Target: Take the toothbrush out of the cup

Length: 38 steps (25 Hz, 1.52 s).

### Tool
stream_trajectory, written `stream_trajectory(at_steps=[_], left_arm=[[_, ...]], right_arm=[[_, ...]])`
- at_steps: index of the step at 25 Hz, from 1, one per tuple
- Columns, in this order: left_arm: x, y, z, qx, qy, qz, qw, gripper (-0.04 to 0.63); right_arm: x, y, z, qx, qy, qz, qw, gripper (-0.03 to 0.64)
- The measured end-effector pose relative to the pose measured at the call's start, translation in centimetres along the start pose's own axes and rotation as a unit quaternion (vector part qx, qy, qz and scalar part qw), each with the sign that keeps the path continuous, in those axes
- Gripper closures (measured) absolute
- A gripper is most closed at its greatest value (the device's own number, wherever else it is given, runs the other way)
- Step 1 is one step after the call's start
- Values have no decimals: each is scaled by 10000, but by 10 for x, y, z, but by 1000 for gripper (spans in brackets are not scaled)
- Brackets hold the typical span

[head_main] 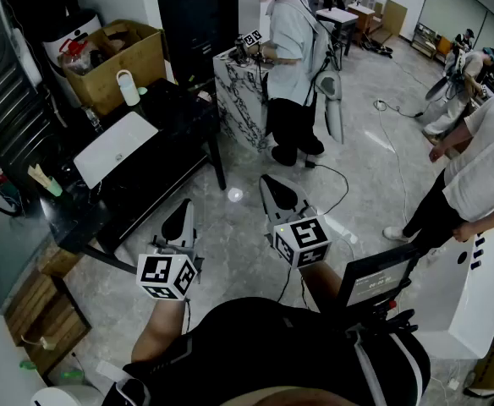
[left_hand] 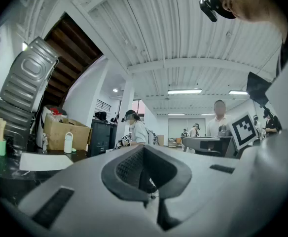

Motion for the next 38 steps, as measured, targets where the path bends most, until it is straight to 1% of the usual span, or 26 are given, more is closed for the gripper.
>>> stream_trajectory(at_steps=[4,12,15,18,24,31,38], left_arm=[[5,0,-1,1,-3,-22,10000,591],[-3,5,3,82,54,43,9999,591],[-6,4,2,39,98,105,9999,591],[-6,0,-2,-7,114,131,9998,591],[-11,-15,-18,-93,148,138,9998,591],[-7,-34,-35,-50,214,85,9997,591],[-5,-48,-62,-31,209,135,9997,590]], right_arm=[[8,1,3,22,4,95,10000,597],[7,2,7,125,41,120,9998,597],[9,5,6,133,160,88,9997,595],[7,8,4,29,289,71,9996,595],[6,18,-19,-170,224,104,9996,595],[11,25,-42,-260,187,151,9994,595],[15,42,-70,-174,140,157,9996,595]])
Point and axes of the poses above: the fingertips, and each gripper's own axes: y forward along the fingers, z to its right, x out of its underside, the point moved 10 cm from there along -y, backward along the fingers, and after that the axes turned 12 degrees about y, right-handed, at the moved point
